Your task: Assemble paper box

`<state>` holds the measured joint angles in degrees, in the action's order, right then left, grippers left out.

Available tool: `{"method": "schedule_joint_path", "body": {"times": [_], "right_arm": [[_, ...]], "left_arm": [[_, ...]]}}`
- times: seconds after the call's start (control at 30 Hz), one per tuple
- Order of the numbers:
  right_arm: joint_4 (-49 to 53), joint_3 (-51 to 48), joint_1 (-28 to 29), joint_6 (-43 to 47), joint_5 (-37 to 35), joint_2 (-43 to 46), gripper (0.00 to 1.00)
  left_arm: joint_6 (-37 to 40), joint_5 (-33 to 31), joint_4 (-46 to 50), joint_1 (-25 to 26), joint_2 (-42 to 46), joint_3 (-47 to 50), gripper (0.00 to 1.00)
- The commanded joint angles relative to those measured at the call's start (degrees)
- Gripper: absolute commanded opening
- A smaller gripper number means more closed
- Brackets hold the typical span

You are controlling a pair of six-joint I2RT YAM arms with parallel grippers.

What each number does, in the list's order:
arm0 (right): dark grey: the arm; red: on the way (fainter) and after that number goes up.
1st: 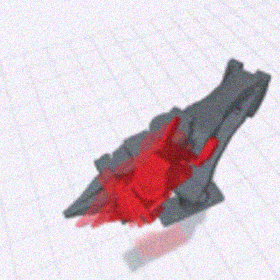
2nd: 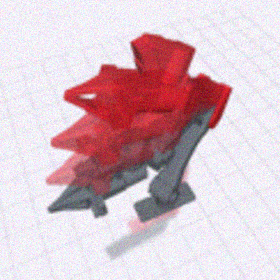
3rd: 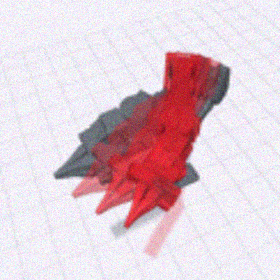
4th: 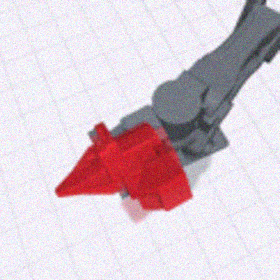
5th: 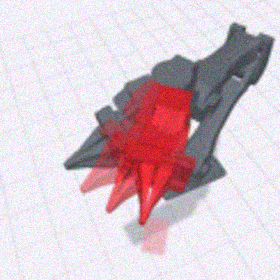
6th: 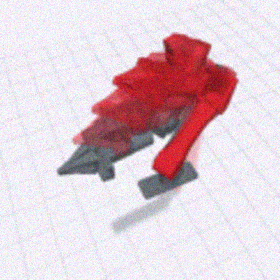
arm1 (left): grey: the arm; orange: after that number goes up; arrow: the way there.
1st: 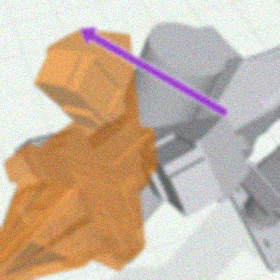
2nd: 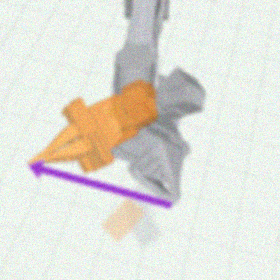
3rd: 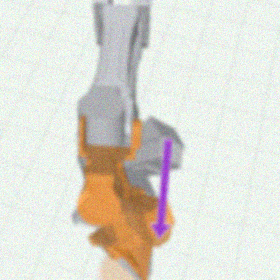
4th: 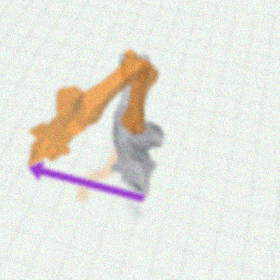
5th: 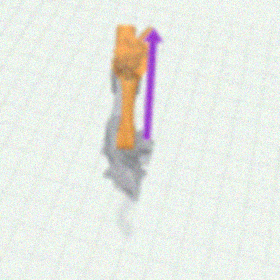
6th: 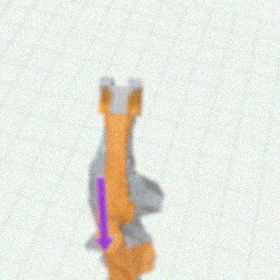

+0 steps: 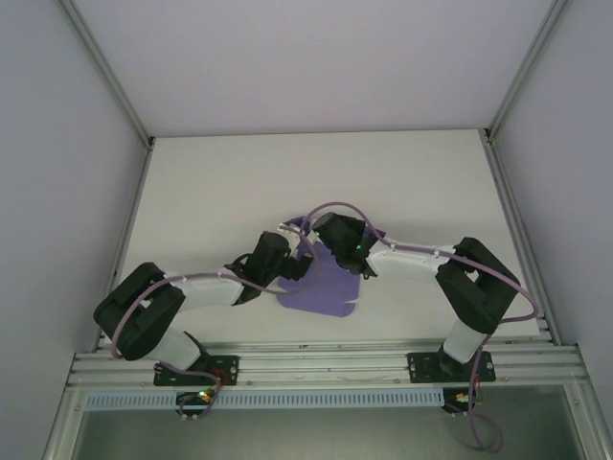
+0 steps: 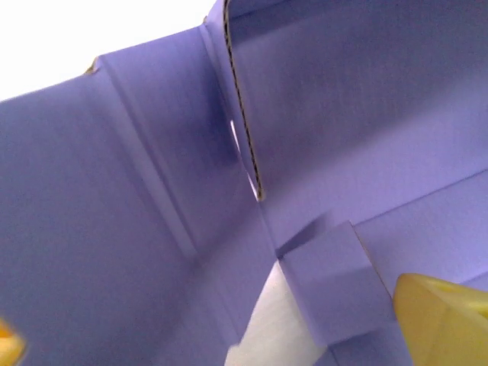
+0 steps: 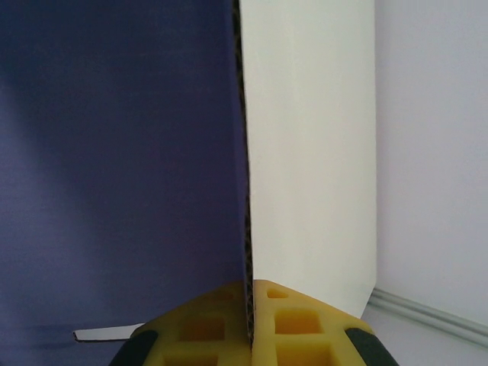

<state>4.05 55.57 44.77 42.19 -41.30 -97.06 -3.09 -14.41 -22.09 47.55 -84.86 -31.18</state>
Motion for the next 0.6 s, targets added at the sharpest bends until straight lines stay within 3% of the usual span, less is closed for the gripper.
{"method": "schedule_joint_path", "body": {"times": [0.0, 0.13, 0.23, 0.47, 0.57], "right_arm": [[4.28, 0.59, -0.67, -2.77, 1.3, 0.65, 0.0], [4.26, 0.53, -0.95, -3.45, 1.3, 1.25, 0.0], [5.11, 1.53, -1.01, -4.69, 1.26, 1.35, 0.0], [6.86, 2.65, -1.02, -5.74, 1.69, 1.58, 0.0], [7.45, 2.79, -1.01, -6.48, 2.62, 1.7, 0.0]], "left_arm": [[-3.46, -0.81, 3.56, -0.04, 4.13, 0.1, 0.95], [-6.16, 0.51, 8.41, -0.03, 10.65, 1.55, 0.91], [-7.58, 3.6, 9.48, 0.02, 11.55, 1.65, 0.79], [-9.09, 11.24, 5.15, 0.02, 4.4, 0.08, 0.74], [-7.81, 9.2, 4.78, 0.02, 0.33, -2.44, 0.71]]}}
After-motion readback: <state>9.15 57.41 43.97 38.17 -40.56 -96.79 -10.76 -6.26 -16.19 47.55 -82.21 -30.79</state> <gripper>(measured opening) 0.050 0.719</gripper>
